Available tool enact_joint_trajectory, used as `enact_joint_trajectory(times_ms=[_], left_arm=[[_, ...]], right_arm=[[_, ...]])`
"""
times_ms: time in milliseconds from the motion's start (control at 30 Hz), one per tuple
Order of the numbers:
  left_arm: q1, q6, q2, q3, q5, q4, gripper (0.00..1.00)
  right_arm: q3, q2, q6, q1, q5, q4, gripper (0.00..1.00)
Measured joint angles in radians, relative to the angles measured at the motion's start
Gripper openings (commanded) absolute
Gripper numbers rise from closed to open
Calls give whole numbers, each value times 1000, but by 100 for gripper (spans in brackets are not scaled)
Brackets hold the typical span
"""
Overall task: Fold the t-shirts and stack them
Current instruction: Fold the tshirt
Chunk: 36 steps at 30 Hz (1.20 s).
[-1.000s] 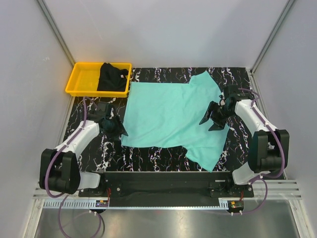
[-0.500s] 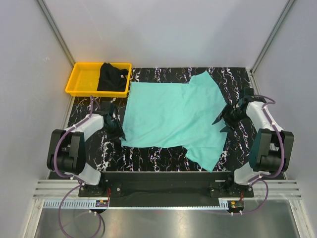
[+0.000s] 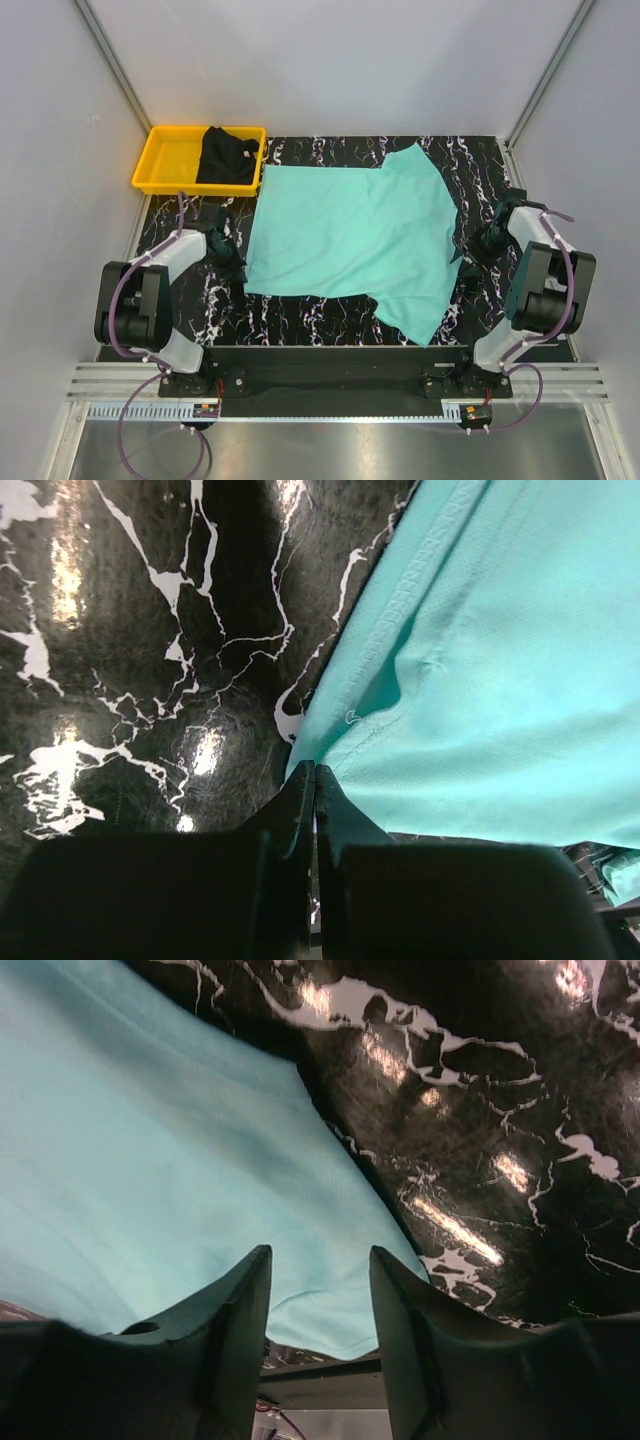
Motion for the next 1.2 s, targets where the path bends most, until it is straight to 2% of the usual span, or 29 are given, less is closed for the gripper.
enact_joint_trajectory(times_ms=[67, 267, 700, 800, 833, 867, 900, 933, 1200], left_arm=[[4, -1, -25, 0, 0, 0, 0], [10, -4, -73, 0, 2, 9, 0], [14, -4, -71, 0, 13, 16, 0], [14, -4, -67, 0, 13, 16, 0], [15, -4, -67, 0, 13, 16, 0], [16, -4, -67, 0, 13, 16, 0], [19, -4, -66, 0, 13, 17, 0], [24, -4, -64, -2, 13, 19, 0], [130, -20, -51, -71, 14, 27, 0]], right_arm=[[16, 40, -1, -1, 22, 11, 46], [26, 139, -14, -8, 74, 53, 47], [69, 190, -36, -25, 70, 140, 46], [71, 211, -40, -26, 59, 154, 34], [71, 211, -40, -26, 56, 155, 25], [71, 214, -42, -26, 55, 159, 9], [72, 217, -42, -26, 53, 163, 3], [73, 219, -38, -26, 49, 166, 0], [72, 204, -35, -25, 105, 141, 0]])
